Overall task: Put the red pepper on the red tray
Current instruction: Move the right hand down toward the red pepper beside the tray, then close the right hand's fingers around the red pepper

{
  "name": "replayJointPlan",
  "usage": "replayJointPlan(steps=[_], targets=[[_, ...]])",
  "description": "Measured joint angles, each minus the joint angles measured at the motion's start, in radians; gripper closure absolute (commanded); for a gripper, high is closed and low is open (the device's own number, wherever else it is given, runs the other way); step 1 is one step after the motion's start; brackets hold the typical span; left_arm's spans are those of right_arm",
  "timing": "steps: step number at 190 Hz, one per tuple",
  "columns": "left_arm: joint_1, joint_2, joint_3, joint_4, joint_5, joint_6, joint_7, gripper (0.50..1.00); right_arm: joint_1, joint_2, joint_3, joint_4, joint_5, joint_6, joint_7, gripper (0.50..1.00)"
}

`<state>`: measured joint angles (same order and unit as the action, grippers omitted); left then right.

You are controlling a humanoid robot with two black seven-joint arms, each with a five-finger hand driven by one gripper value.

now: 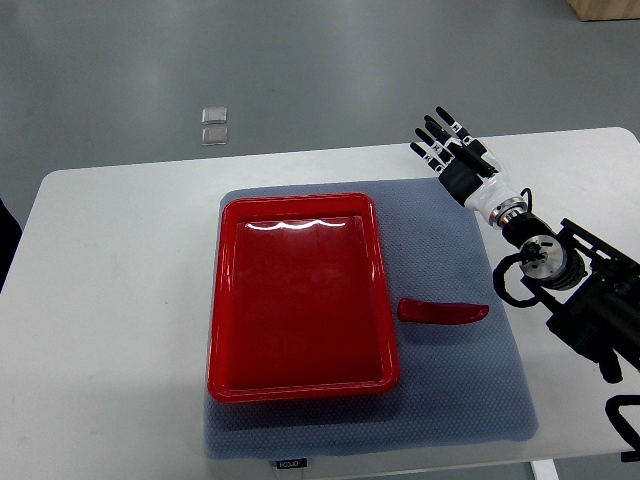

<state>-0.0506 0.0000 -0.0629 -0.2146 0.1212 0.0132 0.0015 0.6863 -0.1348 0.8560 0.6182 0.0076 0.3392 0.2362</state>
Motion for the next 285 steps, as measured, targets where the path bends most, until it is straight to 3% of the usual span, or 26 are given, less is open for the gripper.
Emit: replayJointPlan(steps=[73, 128, 152, 165, 206, 241, 285], targets=[[0.0, 0.0, 0.001, 0.0, 0.0, 0.0, 0.0, 0.5, 0.026, -0.012, -0.014, 0.002, -0.045, 0.01, -0.004, 0.589], [0.0, 0.0, 0.002, 0.001, 0.0, 0.0, 0.0, 0.5, 0.12, -0.155, -0.107, 0.027, -0.567, 0.151, -0.036, 0.589], [0.0, 0.0, 0.002, 0.001, 0.0, -0.001, 0.0, 0.5, 0.163, -0.297, -0.19, 0.179, -0.869, 0.177, -0.04, 0.589], [0.0, 0.0, 0.002, 0.0, 0.0, -0.001, 0.0, 0.5, 0.178, -0.398, -0.225, 0.329, -1.025, 0.184, -0.055, 0.589], [-0.001, 0.0, 0.002, -0.001, 0.0, -0.001, 0.0, 0.5, 0.15, -0.594, -0.303, 0.673, -1.194, 0.162, -0.128, 0.589], [-0.001, 0.0, 0.002, 0.0, 0.0, -0.001, 0.0, 0.5, 0.063, -0.657, -0.314, 0.784, -1.199, 0.09, -0.141, 0.591], [-0.001, 0.0, 0.002, 0.001, 0.0, -0.001, 0.0, 0.5, -0.029, -0.656, -0.313, 0.81, -1.25, 0.002, -0.133, 0.591]])
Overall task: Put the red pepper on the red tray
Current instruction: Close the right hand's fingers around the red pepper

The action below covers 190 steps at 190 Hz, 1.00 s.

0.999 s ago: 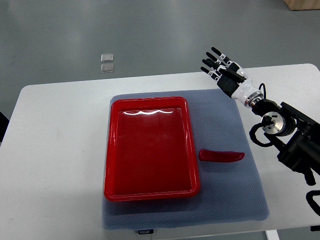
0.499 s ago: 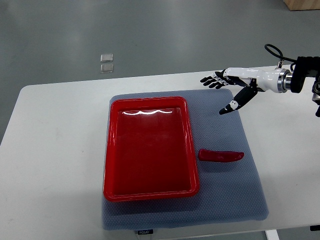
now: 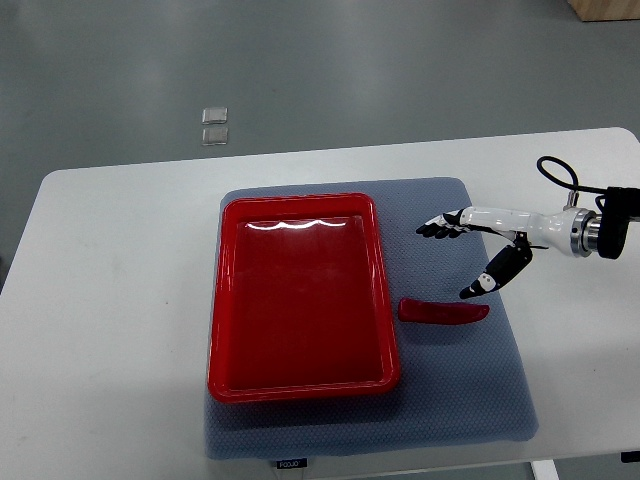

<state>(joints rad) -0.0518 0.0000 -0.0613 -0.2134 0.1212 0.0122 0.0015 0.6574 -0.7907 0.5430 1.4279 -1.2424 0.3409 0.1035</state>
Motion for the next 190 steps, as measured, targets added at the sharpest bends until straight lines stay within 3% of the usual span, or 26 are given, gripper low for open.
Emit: replayJointPlan(steps=[115, 158, 175, 190], targets=[[0.0, 0.0, -0.002, 0.002, 0.0, 0.0, 0.0, 0.5, -0.129, 0.079, -0.003, -0.001, -0.113, -0.093, 0.03, 0.615], [0.0, 0.0, -0.002, 0.001, 0.0, 0.0, 0.0, 0.5, -0.142, 0.089, -0.004, -0.003, -0.126, -0.1, 0.037, 0.709], [0.0, 0.0, -0.002, 0.0, 0.0, 0.0, 0.0, 0.5, -0.148, 0.1, -0.004, -0.006, -0.137, -0.1, 0.038, 0.779], [0.001, 0.0, -0.002, 0.0, 0.0, 0.0, 0.0, 0.5, -0.154, 0.108, -0.004, -0.009, -0.153, -0.101, 0.04, 0.81]])
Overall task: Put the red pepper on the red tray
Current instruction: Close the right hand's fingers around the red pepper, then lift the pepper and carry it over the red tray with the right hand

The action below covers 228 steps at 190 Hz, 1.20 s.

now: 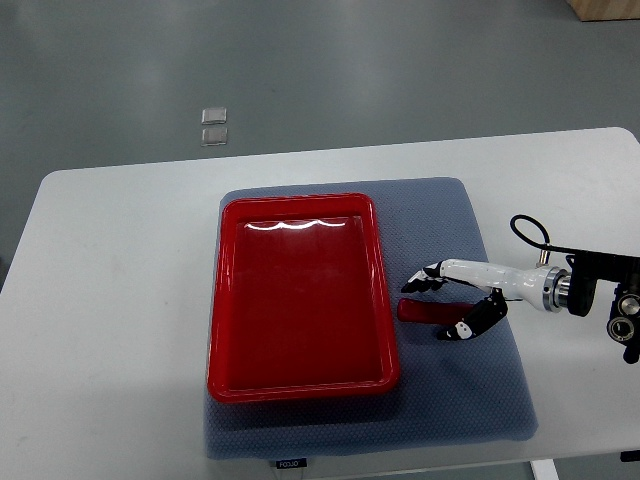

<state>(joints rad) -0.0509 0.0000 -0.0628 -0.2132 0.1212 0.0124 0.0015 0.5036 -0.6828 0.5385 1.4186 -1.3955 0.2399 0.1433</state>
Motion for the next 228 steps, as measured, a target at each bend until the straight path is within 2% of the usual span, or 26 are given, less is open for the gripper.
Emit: replayJointPlan(steps=[7, 8, 10, 21, 31, 32, 40, 192, 228], targets=[[0.0, 0.0, 0.0, 0.0, 0.0, 0.0, 0.0, 0.5, -0.002, 0.002, 0.0, -0.001, -0.005, 0.0, 0.002, 0.81], [0.0, 0.0, 0.0, 0.0, 0.0, 0.0, 0.0, 0.5, -0.003, 0.002, 0.0, -0.001, -0.005, 0.0, 0.002, 0.84], [0.0, 0.0, 0.0, 0.0, 0.0, 0.0, 0.0, 0.5, -0.003, 0.003, 0.0, -0.002, -0.007, 0.0, 0.003, 0.854], [0.0, 0.0, 0.0, 0.001, 0.0, 0.0, 0.0, 0.5, -0.004, 0.005, 0.0, -0.003, -0.01, 0.0, 0.005, 0.905], [0.0, 0.0, 0.0, 0.002, 0.0, 0.0, 0.0, 0.5, -0.005, 0.008, -0.001, -0.007, -0.013, 0.0, 0.005, 0.906], [0.0, 0.0, 0.0, 0.003, 0.0, 0.0, 0.0, 0.5, -0.005, 0.008, -0.001, -0.008, -0.013, 0.0, 0.005, 0.954], [0.0, 0.0, 0.0, 0.003, 0.0, 0.0, 0.0, 0.5, -0.005, 0.01, -0.001, -0.01, -0.015, 0.0, 0.006, 1.0], [0.0, 0.0, 0.0, 0.0, 0.0, 0.0, 0.0, 0.5, 0.012, -0.016, 0.01, -0.018, -0.041, -0.006, 0.049, 1.0], [0.0, 0.0, 0.001, -0.001, 0.0, 0.0, 0.0, 0.5, 0.08, -0.032, 0.02, -0.018, -0.027, -0.007, 0.051, 1.0]])
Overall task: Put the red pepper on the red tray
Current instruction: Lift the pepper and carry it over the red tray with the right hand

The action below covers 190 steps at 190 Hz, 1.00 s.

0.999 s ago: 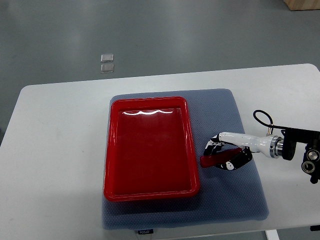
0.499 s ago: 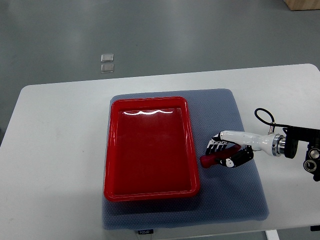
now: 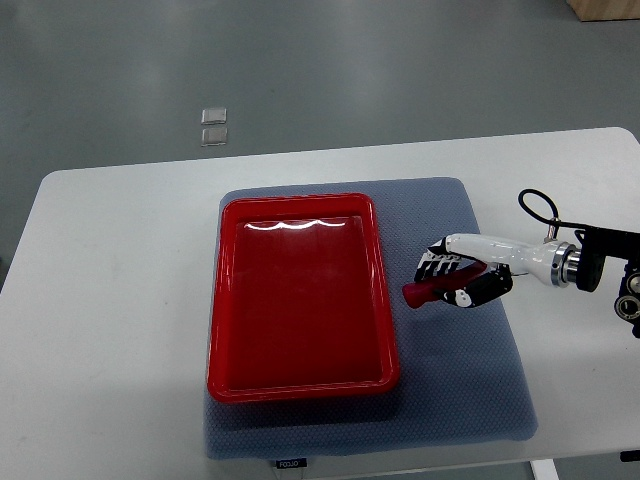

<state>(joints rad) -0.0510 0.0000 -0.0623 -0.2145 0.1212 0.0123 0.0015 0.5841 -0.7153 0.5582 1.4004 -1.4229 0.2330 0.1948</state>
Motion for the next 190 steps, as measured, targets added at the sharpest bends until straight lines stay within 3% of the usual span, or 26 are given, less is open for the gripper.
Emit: replayJointPlan(steps=[79, 144, 190], targets=[[0.0, 0.0, -0.001, 0.0, 0.0, 0.0, 0.0, 0.5, 0.181, 0.035, -0.013, -0.023, 0.037, 0.012, -0.001, 1.0], [0.0, 0.0, 0.003, -0.002, 0.0, 0.0, 0.0, 0.5, 0.299, 0.304, -0.111, -0.172, 0.027, 0.008, -0.003, 1.0], [0.0, 0.0, 0.004, -0.002, 0.0, 0.0, 0.0, 0.5, 0.309, 0.464, -0.155, -0.296, 0.024, 0.001, -0.003, 1.0]])
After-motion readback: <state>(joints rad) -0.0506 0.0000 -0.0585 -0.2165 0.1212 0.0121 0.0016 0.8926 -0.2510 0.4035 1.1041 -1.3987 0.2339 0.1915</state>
